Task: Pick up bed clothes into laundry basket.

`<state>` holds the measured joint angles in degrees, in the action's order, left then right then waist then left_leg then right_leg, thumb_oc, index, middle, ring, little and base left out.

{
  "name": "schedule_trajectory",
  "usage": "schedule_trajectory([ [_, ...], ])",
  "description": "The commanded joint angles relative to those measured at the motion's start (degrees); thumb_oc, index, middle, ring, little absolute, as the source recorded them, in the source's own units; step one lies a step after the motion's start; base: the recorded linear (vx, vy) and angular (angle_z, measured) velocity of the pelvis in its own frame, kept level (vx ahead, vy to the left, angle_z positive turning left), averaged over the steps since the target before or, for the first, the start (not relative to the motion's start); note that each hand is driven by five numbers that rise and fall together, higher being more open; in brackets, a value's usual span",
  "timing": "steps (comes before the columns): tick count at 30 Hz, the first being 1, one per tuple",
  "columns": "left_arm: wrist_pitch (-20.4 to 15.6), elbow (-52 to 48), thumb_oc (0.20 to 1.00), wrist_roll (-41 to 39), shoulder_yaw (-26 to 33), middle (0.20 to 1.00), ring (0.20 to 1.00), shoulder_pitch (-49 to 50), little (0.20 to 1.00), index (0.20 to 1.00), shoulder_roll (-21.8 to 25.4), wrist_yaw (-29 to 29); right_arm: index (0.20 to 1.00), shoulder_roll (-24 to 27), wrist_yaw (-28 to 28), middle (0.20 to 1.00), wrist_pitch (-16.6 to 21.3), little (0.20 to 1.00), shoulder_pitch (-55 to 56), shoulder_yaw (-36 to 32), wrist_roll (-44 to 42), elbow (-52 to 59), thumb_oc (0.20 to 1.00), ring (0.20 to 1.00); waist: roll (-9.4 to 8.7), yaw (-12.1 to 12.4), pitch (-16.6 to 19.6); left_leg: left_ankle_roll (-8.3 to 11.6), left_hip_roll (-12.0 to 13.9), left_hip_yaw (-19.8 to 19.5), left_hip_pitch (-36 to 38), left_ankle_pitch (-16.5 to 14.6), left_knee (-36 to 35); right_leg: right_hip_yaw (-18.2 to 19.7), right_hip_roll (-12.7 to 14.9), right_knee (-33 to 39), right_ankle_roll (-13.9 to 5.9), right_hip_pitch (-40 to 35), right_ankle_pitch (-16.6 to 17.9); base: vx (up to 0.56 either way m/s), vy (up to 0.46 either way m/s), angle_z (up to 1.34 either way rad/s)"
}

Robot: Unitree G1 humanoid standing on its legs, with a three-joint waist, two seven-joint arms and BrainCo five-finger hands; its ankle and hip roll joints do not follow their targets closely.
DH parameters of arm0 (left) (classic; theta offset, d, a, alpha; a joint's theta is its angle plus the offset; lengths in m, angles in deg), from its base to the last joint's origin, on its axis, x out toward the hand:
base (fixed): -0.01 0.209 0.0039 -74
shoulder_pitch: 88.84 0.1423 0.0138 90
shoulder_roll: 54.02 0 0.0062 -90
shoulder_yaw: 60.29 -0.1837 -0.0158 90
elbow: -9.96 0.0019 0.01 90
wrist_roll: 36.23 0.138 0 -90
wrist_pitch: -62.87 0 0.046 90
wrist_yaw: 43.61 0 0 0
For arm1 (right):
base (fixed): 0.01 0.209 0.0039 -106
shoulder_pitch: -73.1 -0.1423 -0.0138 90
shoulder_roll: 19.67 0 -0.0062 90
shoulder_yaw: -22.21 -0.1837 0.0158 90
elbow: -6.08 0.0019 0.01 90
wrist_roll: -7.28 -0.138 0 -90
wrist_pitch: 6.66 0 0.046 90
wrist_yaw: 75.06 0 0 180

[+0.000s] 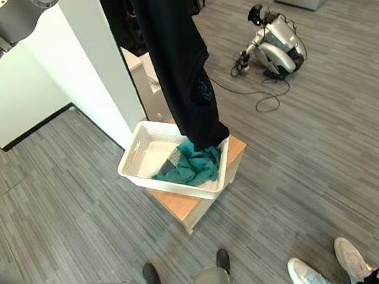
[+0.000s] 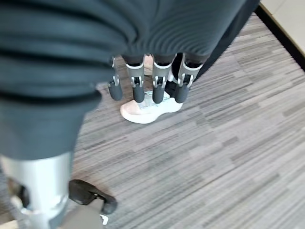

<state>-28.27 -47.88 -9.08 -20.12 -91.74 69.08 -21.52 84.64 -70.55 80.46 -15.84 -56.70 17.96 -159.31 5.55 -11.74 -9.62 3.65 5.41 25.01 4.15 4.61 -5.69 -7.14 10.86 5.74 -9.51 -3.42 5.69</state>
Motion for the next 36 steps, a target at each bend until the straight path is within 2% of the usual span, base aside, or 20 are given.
schedule_trajectory([
  [1, 0.55, 4.27, 0.2, -3.32, 0.65, 0.2, 0.2, -12.34, 0.2, 0.2, 3.28, 2.24, 1.0, 0.73, 0.11, 1.0, -0.88, 1.0, 1.17, 1.48, -1.18, -4.77, 1.0, 1.0, -0.13, 2.24, 2.24, 3.16, 3.56, 0.42, 2.1, -7.55, 0.69, -3.75, 1.19, -0.74, -2.62, -0.55, -4.55, 0.0, 0.0, 0.0],
  [2, 0.45, 4.18, 0.2, -3.23, 0.52, 0.2, 0.2, -12.47, 0.2, 0.2, 3.12, 2.23, 1.0, 0.69, 0.03, 1.0, -0.79, 1.0, 1.17, 1.48, -1.26, -4.84, 1.0, 1.0, -0.12, 2.34, 2.38, 3.17, 3.58, 0.45, 2.12, -7.51, 0.69, -3.78, 1.26, -0.74, -2.64, -0.61, -4.54, 0.0, 0.0, 0.0],
  [4, 1.04, 4.52, 0.2, -3.6, 1.29, 0.2, 0.2, -12.39, 0.2, 0.2, -1.18, 2.46, 1.0, -1.69, -0.63, 1.0, -1.16, 1.0, -3.81, 4.91, -1.3, -4.74, 1.0, 1.0, -0.01, 4.09, 3.29, 3.18, 3.57, -0.53, 2.2, -7.51, 0.69, -4.57, 1.34, -0.74, -2.48, -1.11, -4.78, 0.02, -0.011, 0.03],
  [8, 1.79, 9.85, 0.2, -3.34, -0.53, 0.2, 0.2, -16.0, 0.2, 0.2, -7.25, 0.37, 1.0, -2.71, 1.26, 1.0, -1.26, 1.0, -2.9, 3.56, -1.88, -5.03, 1.0, 1.0, 0.2, 3.78, 4.06, 2.92, 3.36, -0.67, 2.45, -7.68, 0.69, -4.49, 1.32, -0.74, -2.43, -1.26, -4.76, 0.03, -0.003, 0.06],
  [15, 1.02, 14.31, 0.2, -6.07, 1.83, 0.2, 0.2, -12.43, 0.2, 0.2, -10.22, 0.39, 1.0, -1.89, 1.56, 1.0, -1.07, 1.0, -3.07, 4.33, -2.02, -5.09, 1.0, 1.0, 0.11, 3.09, 4.04, 2.91, 3.37, -0.58, 2.26, -7.59, 0.69, -4.35, 1.16, -0.74, -2.2, -1.07, -4.84, 0.01, -0.019, 0.0],
  [20, 0.99, 15.11, 0.2, -4.89, 4.01, 0.2, 0.2, -7.32, 0.2, 0.2, -12.76, 0.44, 1.0, -1.08, 2.16, 1.0, -1.04, 1.0, -2.73, 4.39, -1.04, -4.83, 1.0, 1.0, 0.9, 1.51, 2.89, 2.92, 3.21, -0.18, 2.11, -7.61, 0.69, -3.75, 1.29, -0.74, -2.27, -0.38, -4.75, 0.0, 0.002, -0.01],
  [27, 1.67, 15.09, 0.2, -3.44, 5.37, 0.2, 0.2, -5.94, 0.2, 0.2, -12.95, 1.39, 1.0, -0.43, 2.8, 1.0, -0.9, 1.0, -1.5, 3.74, -0.17, -4.28, 1.0, 1.0, 2.04, -0.24, 1.47, 2.81, 3.14, 0.69, 1.58, -7.8, 0.69, -2.18, 1.32, -0.74, -2.53, 1.41, -4.46, -0.01, 0.005, -0.06],
  [36, 2.83, 16.65, 0.2, -0.96, 4.53, 0.2, 0.2, -5.91, 0.2, 0.2, -11.23, 2.43, 1.0, -0.32, 3.47, 1.0, -0.25, 1.0, -1.06, 3.66, -0.87, -3.86, 1.0, 1.0, 1.74, -0.99, 0.01, 2.93, 3.52, 0.93, 0.25, -7.55, 0.69, -1.62, 1.08, -0.74, -2.54, 3.25, -4.11, -0.01, -0.006, -0.07],
])
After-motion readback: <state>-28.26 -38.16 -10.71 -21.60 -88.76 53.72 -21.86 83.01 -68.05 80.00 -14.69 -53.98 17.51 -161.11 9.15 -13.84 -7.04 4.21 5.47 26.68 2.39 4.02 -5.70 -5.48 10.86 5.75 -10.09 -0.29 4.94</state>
